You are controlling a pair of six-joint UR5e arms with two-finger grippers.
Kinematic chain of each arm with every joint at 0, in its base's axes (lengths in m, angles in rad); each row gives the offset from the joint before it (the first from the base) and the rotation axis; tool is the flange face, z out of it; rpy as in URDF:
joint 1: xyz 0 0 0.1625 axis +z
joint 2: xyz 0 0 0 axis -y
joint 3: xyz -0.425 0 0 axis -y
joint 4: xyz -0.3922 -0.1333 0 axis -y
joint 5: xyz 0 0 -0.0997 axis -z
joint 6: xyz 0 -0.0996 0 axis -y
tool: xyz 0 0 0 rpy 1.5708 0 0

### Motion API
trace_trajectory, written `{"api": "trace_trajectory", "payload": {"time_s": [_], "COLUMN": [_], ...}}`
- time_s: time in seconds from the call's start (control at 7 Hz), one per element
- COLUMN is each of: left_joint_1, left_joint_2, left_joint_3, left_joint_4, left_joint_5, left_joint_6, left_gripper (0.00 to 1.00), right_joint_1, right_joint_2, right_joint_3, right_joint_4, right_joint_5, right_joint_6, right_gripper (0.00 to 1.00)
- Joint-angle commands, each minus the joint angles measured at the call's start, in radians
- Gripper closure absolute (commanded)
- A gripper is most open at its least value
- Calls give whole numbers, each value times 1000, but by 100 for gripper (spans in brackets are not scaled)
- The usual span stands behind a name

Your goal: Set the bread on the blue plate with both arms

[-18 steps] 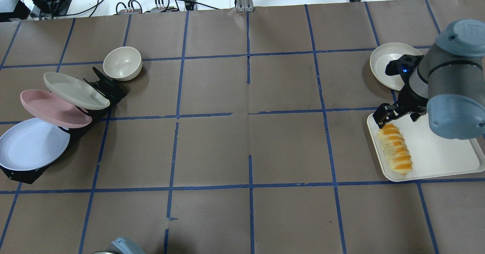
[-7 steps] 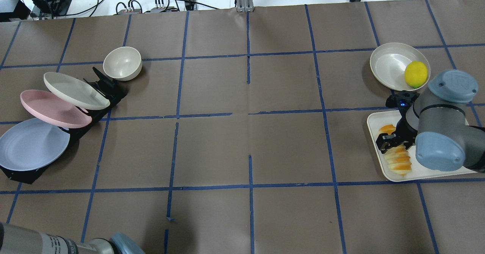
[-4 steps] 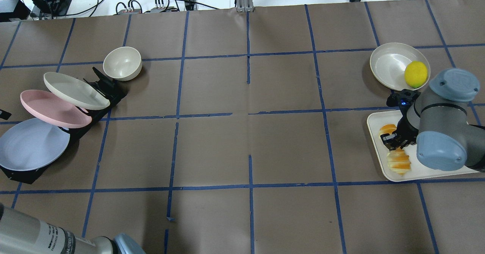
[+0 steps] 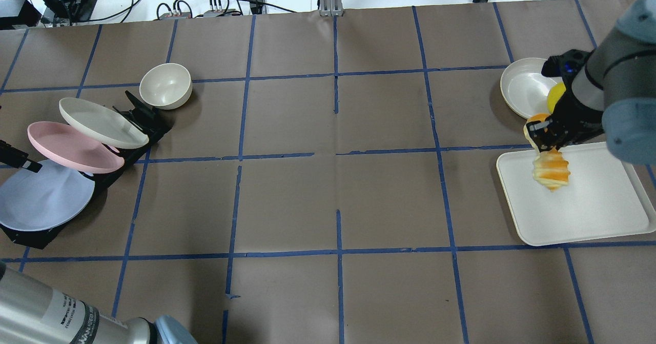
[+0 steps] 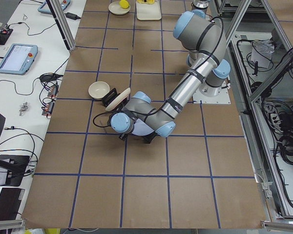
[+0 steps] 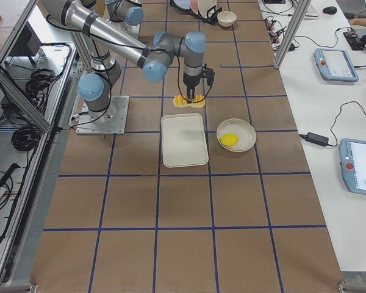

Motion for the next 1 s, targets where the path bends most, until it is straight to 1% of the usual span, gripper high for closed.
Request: {"api": "trace_trajectory", "payload": {"time_s": [0.0,0.14,0.29,0.43,0.57,0.71,0.86], "left_joint_1": [8,11,11,11,11,11,8], "left_joint_2": [-27,-29,-27,-27,-20,-17,-4], "left_joint_3": [14,16,18,18,18,18,19], "left_joint_4": [1,1,1,1,1,2,2], "left_joint_5": [26,32,34,34,35,61,63], "left_joint_6": [8,7,7,5,4,-9,-24], "left_gripper": [16,52,81,92,98,99,99], "right_joint_1": [209,292,364,414,443,477,500], "right_joint_2": [60,103,145,162,176,193,200], "right_joint_3": [-295,-382,-436,-451,-449,-449,-452], "right_joint_4": [258,323,342,342,342,333,325], "right_joint_5": [0,0,0,14,67,77,60], "right_joint_6": [267,345,430,505,550,559,564], "right_gripper": [86,86,86,86,86,86,86]}}
